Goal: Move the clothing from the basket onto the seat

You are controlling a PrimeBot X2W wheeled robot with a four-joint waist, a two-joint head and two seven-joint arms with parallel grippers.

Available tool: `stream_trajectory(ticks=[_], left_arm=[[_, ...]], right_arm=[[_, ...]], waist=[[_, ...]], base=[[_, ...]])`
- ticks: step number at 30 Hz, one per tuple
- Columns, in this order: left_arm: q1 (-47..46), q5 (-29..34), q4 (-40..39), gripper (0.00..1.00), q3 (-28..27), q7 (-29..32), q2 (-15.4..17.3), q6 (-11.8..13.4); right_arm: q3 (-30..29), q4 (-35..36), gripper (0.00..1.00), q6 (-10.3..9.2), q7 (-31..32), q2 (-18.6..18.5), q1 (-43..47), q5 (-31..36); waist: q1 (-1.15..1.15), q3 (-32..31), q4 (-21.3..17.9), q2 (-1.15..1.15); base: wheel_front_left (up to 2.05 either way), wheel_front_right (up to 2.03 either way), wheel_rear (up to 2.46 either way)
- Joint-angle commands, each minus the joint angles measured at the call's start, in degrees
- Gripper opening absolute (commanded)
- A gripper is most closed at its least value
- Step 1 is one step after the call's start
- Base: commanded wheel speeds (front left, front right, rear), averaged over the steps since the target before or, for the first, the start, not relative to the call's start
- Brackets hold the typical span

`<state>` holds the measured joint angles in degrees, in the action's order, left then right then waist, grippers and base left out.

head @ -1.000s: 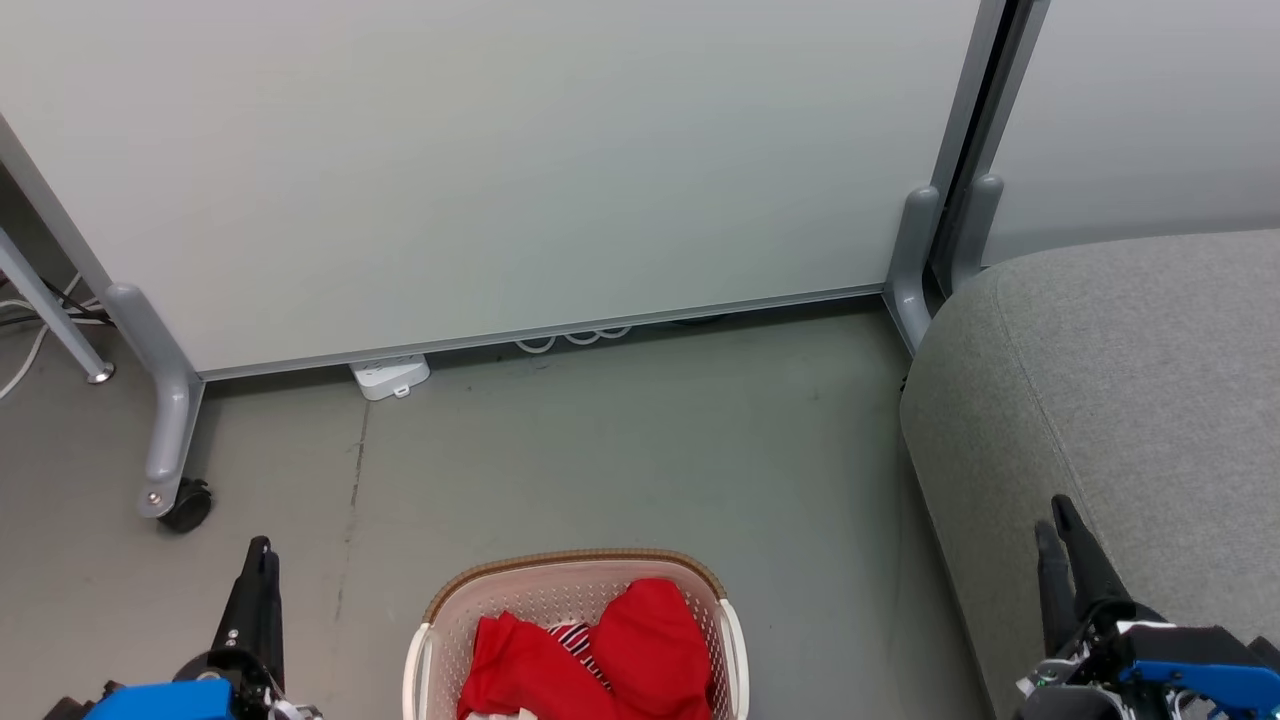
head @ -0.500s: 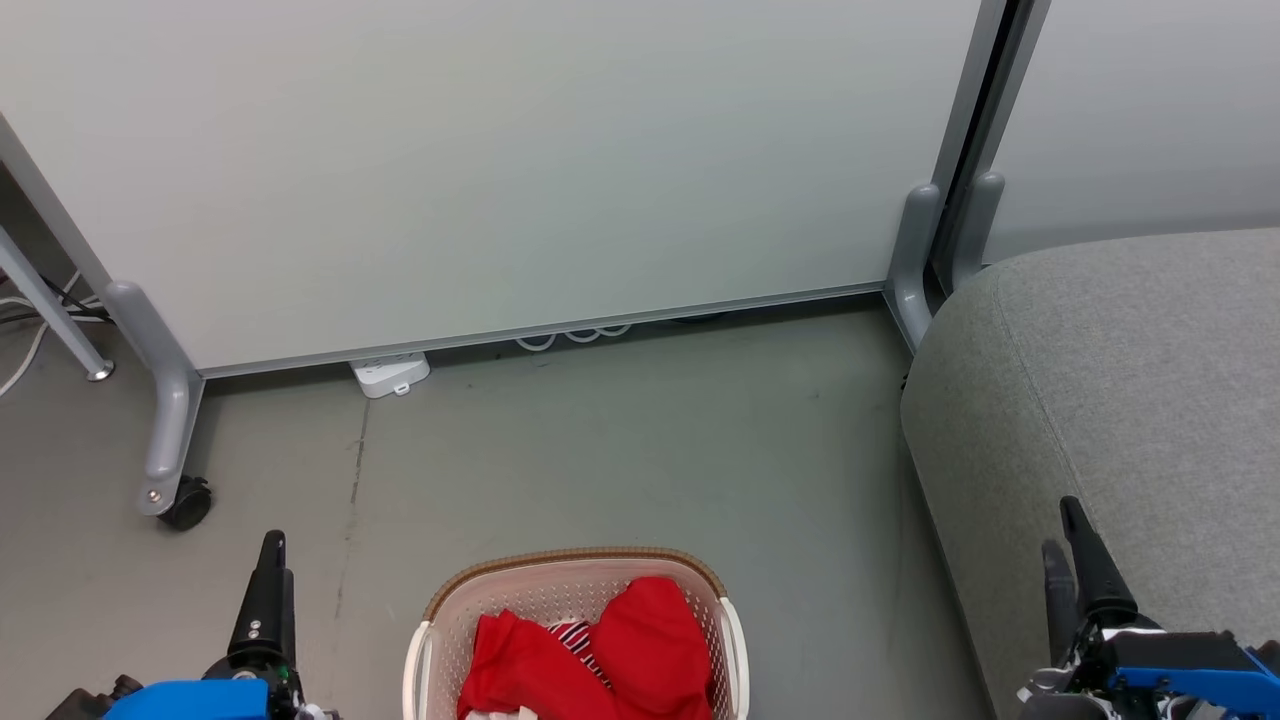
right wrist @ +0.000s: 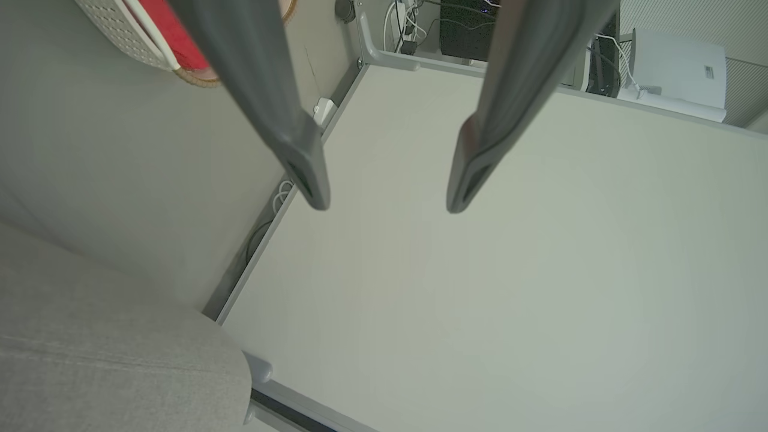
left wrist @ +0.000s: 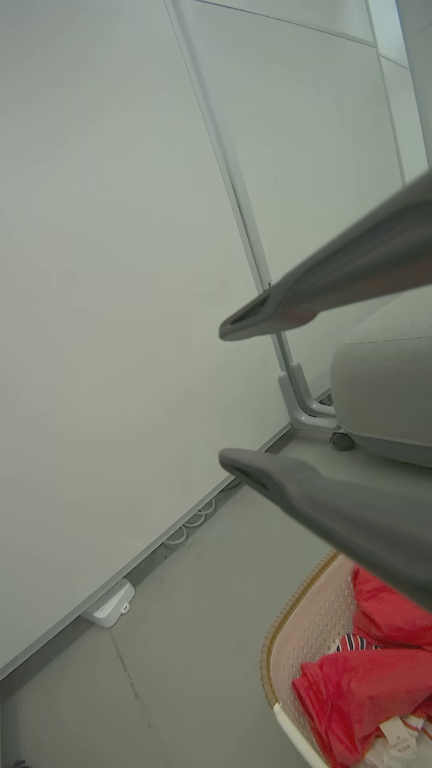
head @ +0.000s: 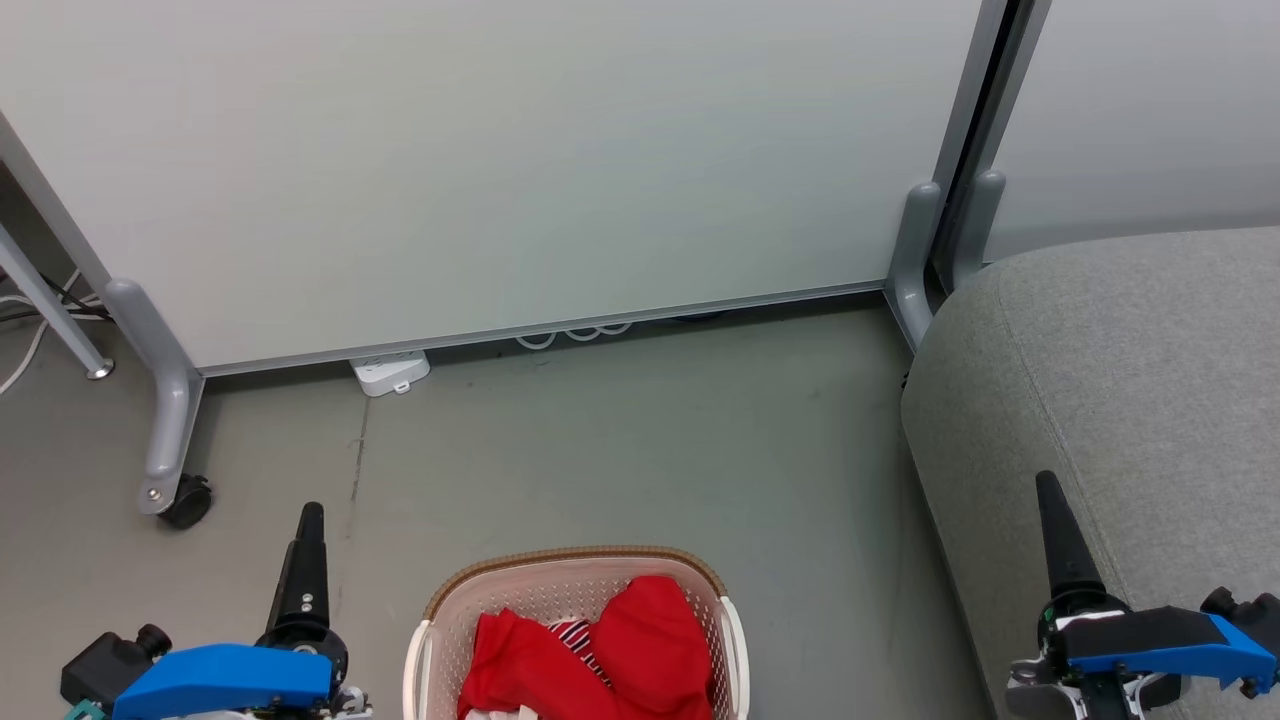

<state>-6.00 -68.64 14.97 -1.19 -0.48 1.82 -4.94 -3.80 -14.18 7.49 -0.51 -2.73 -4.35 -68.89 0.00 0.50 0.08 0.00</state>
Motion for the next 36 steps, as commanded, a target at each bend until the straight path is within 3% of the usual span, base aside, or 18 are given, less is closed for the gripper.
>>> stream_trajectory(ticks=[1,16,36], left_arm=[[-2.0,3.1,-1.1,1.0,0.7,-0.8,0.7,0.4],[-3.2,17.8,0.4,1.0,4.5,-3.8,0.8,2.4],[-4.6,31.3,2.2,1.0,7.4,-7.2,0.9,3.6]], right_arm=[[0.6,1.3,1.0,0.0,-0.7,-0.5,-1.8,3.0],[2.8,-0.2,1.0,0.0,-3.8,-1.1,-2.5,17.6],[3.9,-1.9,1.0,0.0,-7.1,-1.0,-3.4,31.6]], waist=[[0.0,0.0,0.0,0.0],[0.0,0.0,0.1,0.0],[0.0,0.1,0.2,0.0]], base=[[0.0,0.0,0.0],[0.0,0.0,0.0],[0.0,0.0,0.0]])
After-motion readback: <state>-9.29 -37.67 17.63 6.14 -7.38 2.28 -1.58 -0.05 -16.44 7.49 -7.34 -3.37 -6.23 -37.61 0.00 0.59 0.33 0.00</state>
